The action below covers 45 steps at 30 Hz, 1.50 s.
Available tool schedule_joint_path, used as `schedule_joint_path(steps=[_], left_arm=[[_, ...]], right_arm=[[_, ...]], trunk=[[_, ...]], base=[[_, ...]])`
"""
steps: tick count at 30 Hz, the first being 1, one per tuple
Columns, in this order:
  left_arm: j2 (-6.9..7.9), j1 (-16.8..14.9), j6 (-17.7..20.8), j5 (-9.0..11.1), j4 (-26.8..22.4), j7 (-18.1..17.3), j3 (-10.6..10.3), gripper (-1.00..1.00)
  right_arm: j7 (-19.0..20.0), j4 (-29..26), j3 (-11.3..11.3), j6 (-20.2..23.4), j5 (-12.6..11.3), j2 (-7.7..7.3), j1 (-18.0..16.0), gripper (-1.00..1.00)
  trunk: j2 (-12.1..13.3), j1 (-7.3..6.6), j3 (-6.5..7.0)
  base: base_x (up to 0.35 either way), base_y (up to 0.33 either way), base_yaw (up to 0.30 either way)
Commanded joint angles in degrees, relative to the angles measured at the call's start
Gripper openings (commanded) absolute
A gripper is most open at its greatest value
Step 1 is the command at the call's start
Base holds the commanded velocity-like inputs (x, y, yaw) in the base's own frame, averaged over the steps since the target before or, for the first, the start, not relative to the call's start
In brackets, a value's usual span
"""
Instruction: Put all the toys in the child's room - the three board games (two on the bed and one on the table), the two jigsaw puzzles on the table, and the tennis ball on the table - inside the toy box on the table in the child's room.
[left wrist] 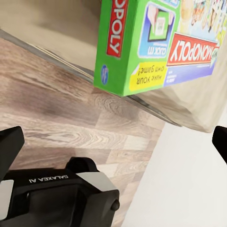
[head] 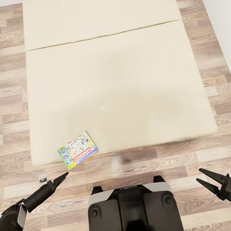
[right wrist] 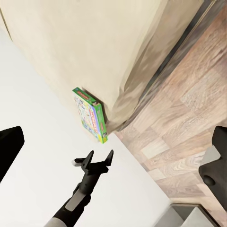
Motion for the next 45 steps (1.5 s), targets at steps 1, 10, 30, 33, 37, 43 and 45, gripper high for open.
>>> schedule_joint_path(steps=[1, 10, 30, 33, 37, 43, 45], left_arm=[[-0.03, 0.0, 0.6, -0.2, 0.0, -0.3, 0.2, 1.0], [-0.05, 0.0, -1.9, -0.3, 0.0, -0.4, 0.1, 1.0], [-0.35, 0.0, -3.4, -0.6, 0.0, -0.5, -0.2, 1.0], [-0.48, 0.0, -3.4, -0.6, 0.0, -0.5, -0.3, 1.0], [-0.55, 0.0, -3.4, -0.6, 0.0, -0.6, -0.3, 1.0], [-0.71, 0.0, -3.5, -0.7, 0.0, -0.6, -0.7, 1.0], [-0.73, 0.0, -3.5, -0.7, 0.0, -0.6, -1.4, 1.0]], right_arm=[[0.1, 0.0, 0.0, 0.3, 0.0, -0.01, 0.0, 1.0], [0.1, 0.0, 0.0, 0.3, 0.0, -0.06, 0.0, 1.0], [0.1, 0.0, 0.0, 0.3, 0.0, -0.02, 0.0, 1.0], [0.1, 0.0, 0.0, 0.3, 0.0, -0.02, 0.0, 1.0], [0.1, 0.0, 0.0, 0.3, 0.0, -0.08, 0.0, 1.0], [0.1, 0.0, 0.0, 0.3, -0.1, -0.1, 0.0, 1.0], [0.1, 0.0, 0.0, 0.3, -0.1, -0.1, 0.0, 1.0]], trunk=[[-0.5, 0.24, -0.21], [-4.1, 2.22, -1.83], [-12.1, 6.61, -5.42], [-13.3, 7.27, -5.96], [-14.9, 8.15, -6.68], [-16.9, 9.25, -7.57], [-16.9, 9.25, -7.57]], base=[[0.0, 0.0, 0.0], [0.0, 0.0, 0.0], [0.0, 0.0, 0.0], [0.0, 0.0, 0.0], [0.0, 0.0, 0.0], [0.0, 0.0, 0.0], [0.0, 0.0, 0.0]])
